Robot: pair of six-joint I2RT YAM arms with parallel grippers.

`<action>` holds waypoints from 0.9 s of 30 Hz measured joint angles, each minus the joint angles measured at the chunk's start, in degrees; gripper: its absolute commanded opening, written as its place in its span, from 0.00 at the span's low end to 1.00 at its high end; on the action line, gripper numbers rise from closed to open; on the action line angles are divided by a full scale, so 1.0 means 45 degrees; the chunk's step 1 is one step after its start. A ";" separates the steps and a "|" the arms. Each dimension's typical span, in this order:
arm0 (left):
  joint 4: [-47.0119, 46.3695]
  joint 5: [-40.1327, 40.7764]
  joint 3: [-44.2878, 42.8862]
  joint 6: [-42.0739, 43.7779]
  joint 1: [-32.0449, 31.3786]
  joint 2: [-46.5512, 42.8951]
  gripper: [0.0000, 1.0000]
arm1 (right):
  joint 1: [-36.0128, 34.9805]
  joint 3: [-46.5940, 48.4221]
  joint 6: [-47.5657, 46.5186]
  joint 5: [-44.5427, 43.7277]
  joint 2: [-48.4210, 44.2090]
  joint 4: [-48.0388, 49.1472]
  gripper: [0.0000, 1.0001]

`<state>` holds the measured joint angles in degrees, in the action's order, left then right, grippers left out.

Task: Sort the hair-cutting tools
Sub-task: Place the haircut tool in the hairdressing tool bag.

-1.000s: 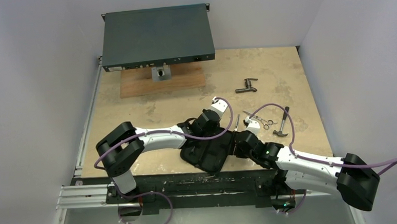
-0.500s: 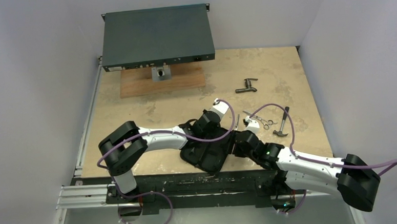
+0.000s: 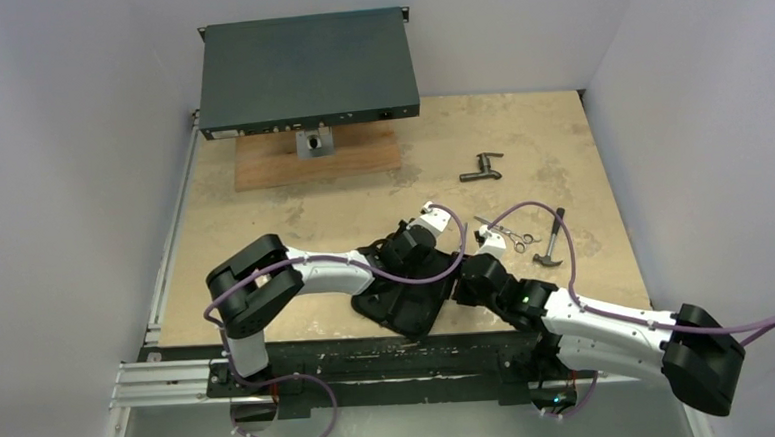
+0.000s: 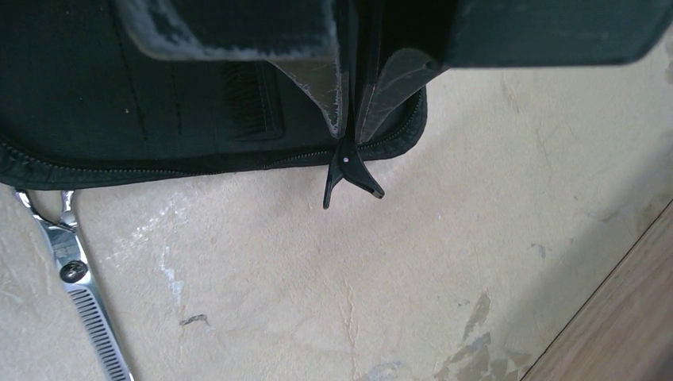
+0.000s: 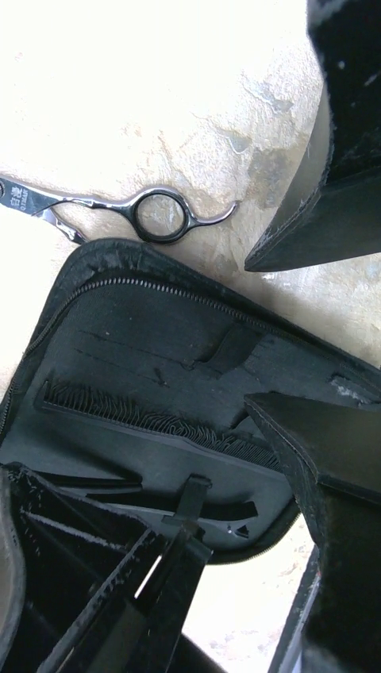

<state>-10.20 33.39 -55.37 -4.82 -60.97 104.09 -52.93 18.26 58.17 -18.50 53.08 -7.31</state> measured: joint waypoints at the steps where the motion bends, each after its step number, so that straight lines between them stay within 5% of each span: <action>1: 0.0000 0.0083 0.0000 0.0000 -0.0024 0.0058 0.00 | 0.0000 0.0000 0.0000 0.0000 -0.0005 0.0019 0.57; 27: 0.0325 0.1331 0.0908 -0.0311 -0.0806 -0.0262 0.00 | 0.0000 -0.0418 0.0384 0.0049 0.0923 0.1637 0.46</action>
<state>-8.73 39.38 -51.29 -6.22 -64.60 102.91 -52.93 16.38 59.90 -18.28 57.23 0.05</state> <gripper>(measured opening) 0.025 0.481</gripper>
